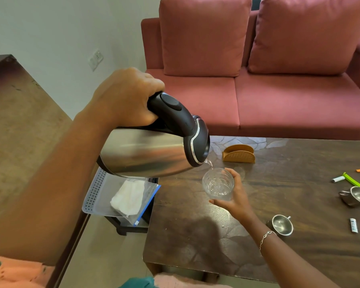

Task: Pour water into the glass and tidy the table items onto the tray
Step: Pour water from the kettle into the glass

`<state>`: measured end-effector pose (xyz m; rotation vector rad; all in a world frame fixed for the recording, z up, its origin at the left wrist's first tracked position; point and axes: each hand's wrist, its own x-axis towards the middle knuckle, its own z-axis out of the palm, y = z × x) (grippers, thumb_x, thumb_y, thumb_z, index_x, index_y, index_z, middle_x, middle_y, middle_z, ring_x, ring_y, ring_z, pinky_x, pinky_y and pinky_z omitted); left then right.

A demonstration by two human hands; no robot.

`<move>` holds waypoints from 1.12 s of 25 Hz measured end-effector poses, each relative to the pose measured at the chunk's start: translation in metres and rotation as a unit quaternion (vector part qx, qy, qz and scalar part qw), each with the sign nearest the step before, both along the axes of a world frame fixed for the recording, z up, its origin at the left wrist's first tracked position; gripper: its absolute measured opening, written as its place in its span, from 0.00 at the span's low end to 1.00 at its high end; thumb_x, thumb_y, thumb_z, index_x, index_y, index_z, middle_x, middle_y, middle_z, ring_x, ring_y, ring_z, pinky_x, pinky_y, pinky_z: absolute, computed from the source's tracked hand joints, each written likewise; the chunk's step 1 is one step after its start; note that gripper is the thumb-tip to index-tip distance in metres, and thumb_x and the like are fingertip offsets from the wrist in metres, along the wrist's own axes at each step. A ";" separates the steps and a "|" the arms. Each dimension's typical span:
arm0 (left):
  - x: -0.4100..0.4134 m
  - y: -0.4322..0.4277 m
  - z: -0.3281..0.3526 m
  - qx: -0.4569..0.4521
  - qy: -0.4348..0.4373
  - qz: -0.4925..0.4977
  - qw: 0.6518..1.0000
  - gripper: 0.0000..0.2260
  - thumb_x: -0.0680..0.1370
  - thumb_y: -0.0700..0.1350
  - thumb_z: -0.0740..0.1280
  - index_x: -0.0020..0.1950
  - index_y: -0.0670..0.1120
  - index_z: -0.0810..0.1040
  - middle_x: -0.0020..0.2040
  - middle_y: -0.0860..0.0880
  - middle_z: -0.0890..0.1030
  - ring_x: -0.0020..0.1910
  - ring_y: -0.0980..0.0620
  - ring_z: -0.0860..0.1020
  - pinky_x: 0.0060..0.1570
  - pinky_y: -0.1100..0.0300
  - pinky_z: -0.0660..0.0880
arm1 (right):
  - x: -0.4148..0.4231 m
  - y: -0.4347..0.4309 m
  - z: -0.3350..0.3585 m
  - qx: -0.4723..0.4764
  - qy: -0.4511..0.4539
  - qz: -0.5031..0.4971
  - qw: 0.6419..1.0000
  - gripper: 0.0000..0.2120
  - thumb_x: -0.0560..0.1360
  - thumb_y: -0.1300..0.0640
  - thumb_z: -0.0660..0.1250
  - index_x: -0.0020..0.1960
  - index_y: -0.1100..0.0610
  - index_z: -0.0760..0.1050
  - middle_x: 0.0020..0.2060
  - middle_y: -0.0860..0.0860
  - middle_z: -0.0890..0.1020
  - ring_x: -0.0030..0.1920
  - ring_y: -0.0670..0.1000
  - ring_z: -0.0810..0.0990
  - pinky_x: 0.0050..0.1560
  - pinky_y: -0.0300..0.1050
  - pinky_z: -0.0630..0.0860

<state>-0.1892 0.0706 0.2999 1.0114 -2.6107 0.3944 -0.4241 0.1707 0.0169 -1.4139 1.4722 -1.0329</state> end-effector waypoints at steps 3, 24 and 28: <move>-0.001 0.000 0.002 -0.001 -0.001 -0.002 1.000 0.06 0.61 0.40 0.64 0.30 0.37 0.75 0.24 0.42 0.74 0.22 0.44 0.67 0.23 0.57 0.67 | -0.001 0.000 -0.002 -0.002 0.003 0.002 1.000 0.45 0.56 0.53 0.79 0.66 0.49 0.57 0.60 0.49 0.71 0.60 0.48 0.72 0.58 0.32 0.66; -0.004 0.003 0.022 -0.025 -0.022 -0.009 0.999 0.07 0.61 0.41 0.63 0.30 0.37 0.75 0.23 0.41 0.72 0.22 0.46 0.64 0.27 0.60 0.62 | -0.004 0.002 -0.008 -0.002 0.017 -0.011 1.000 0.45 0.59 0.58 0.80 0.68 0.52 0.58 0.62 0.51 0.70 0.61 0.49 0.70 0.58 0.32 0.66; -0.005 0.005 0.025 -0.028 -0.029 -0.009 0.999 0.07 0.61 0.41 0.64 0.31 0.37 0.76 0.23 0.41 0.72 0.23 0.46 0.64 0.27 0.60 0.62 | -0.005 0.003 -0.009 -0.003 0.015 -0.016 1.000 0.45 0.58 0.59 0.80 0.67 0.52 0.58 0.60 0.49 0.70 0.60 0.48 0.71 0.56 0.28 0.65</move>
